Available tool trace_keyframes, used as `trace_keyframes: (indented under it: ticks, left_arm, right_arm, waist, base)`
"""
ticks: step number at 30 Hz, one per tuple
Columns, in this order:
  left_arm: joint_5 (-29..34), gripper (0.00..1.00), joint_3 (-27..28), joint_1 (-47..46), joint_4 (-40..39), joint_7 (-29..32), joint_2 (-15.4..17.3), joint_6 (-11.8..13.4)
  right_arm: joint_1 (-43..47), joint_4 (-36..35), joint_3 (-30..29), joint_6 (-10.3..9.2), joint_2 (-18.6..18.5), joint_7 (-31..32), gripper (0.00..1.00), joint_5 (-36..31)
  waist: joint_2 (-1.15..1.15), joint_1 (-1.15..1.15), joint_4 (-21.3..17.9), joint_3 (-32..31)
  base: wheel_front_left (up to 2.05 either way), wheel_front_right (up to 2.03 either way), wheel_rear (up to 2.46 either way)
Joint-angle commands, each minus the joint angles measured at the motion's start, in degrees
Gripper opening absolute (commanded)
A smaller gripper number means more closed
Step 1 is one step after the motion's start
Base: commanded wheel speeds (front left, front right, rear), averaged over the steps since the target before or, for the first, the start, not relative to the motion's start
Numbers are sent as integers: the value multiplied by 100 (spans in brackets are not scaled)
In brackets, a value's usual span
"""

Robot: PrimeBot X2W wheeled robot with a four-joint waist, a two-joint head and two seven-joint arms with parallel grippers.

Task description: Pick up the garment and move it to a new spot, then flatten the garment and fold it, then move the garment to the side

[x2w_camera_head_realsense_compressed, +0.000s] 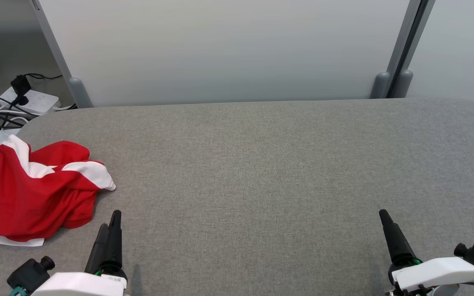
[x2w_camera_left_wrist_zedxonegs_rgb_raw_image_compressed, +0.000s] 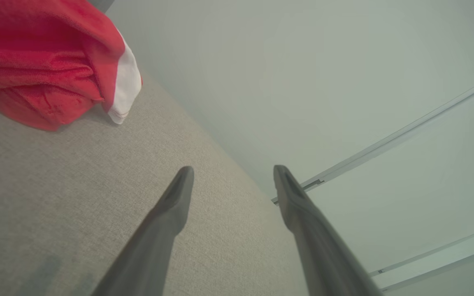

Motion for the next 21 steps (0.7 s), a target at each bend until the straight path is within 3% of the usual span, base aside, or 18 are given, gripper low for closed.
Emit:
trace_keyframes:
  ticks: [1, 21]
  left_arm:
    - [242, 100, 45, -196, -195, -67, 81, 19]
    - [1657, 100, -49, -206, -326, -404, 99, 206]
  right_arm:
    - [-271, -215, 95, 27, -90, -114, 100, -195]
    - [-358, -383, 468, 31, -146, -451, 100, -1373]
  waist:
    - [0, 0, -4, -10]
    - [0, 0, 12, -80]
  base:
    - [0, 0, 0]
    - [0, 0, 0]
